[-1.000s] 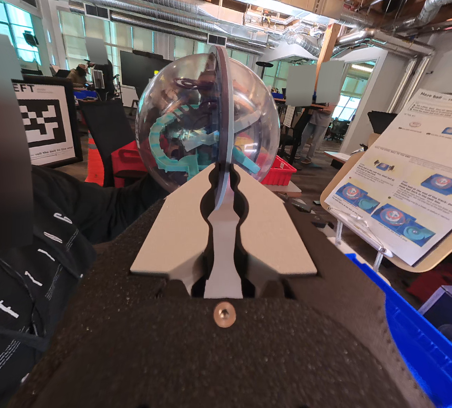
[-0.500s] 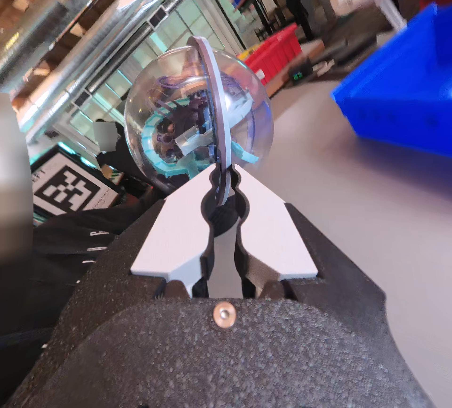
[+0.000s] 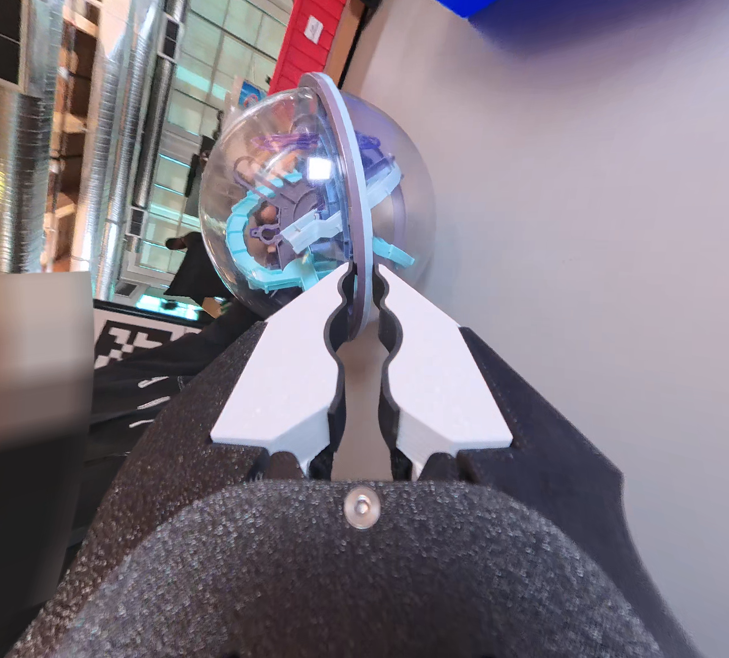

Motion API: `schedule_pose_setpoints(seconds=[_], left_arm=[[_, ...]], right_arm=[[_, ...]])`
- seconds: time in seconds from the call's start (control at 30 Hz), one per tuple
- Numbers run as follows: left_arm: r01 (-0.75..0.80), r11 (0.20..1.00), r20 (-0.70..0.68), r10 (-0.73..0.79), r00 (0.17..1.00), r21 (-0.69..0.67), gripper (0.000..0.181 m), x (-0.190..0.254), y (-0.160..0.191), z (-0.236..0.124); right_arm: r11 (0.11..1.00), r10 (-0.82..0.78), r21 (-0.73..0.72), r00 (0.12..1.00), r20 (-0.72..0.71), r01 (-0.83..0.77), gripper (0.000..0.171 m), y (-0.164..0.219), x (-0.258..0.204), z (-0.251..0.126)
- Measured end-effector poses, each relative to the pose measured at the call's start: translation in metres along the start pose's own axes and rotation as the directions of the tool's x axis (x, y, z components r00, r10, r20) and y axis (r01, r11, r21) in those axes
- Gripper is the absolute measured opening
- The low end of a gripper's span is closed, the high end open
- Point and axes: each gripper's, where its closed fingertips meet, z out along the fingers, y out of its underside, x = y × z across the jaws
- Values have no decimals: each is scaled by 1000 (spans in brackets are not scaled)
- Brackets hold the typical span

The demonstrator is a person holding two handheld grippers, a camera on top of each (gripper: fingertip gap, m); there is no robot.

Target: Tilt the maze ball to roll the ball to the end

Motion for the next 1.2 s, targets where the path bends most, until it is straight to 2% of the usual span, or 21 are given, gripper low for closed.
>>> schedule_pose_setpoints(seconds=[0.07,0.17,0.2,0.27,0.3,0.4,0.47,0.57,0.6,0.67,0.77,0.83,0.9,0.97,1.1,1.2], left_arm=[[9,1000,-7,-9,1000,-11,6,-2,-1,1],[-96,992,22,98,995,-82,8,-4,0,2],[-158,982,13,160,987,-104,24,-1,-2,2],[-324,941,8,326,945,-94,80,11,-17,3],[-447,889,23,451,892,-99,99,20,-23,6],[-747,640,-5,759,651,-182,121,47,-23,25],[-829,493,-39,853,520,-263,129,49,-18,45],[-850,393,-130,878,460,-352,132,42,-12,71],[-851,386,-164,871,464,-357,131,41,-12,77],[-822,414,-228,821,523,-392,127,39,-6,84],[-815,436,-221,813,539,-382,125,33,-6,90],[-806,471,-191,809,557,-357,125,32,-8,92],[-802,492,-155,811,564,-339,124,33,-8,93],[-795,514,-105,815,570,-322,123,33,-9,94],[-805,529,-7,834,551,-269,121,36,-9,95],[-820,516,48,852,522,-249,119,39,-8,95]], right_arm=[[1000,20,18,1000,20,-21,5,-6,2,-1],[999,18,35,1000,24,-19,5,-15,4,-2],[999,21,37,999,30,-22,5,-17,4,-2],[999,23,41,999,33,-24,6,-20,5,-1],[999,25,44,999,34,-27,5,-22,5,-1],[997,41,66,998,39,-44,5,-28,9,0],[996,42,82,999,34,-45,6,-33,13,1],[995,-9,101,1000,7,8,7,-41,18,1],[993,-49,109,999,-20,51,7,-44,20,1],[977,-142,149,987,-69,151,14,-53,18,-4],[926,-312,156,929,-199,345,41,-57,8,-19],[854,-452,127,842,-295,504,36,-50,-8,-30],[779,-558,56,731,-394,625,20,-34,-22,-38],[748,-606,-44,655,-451,662,3,-9,-30,-39],[788,-596,-174,663,-452,590,0,51,-27,-19],[806,-572,-198,649,-502,558,0,73,-12,-7]])
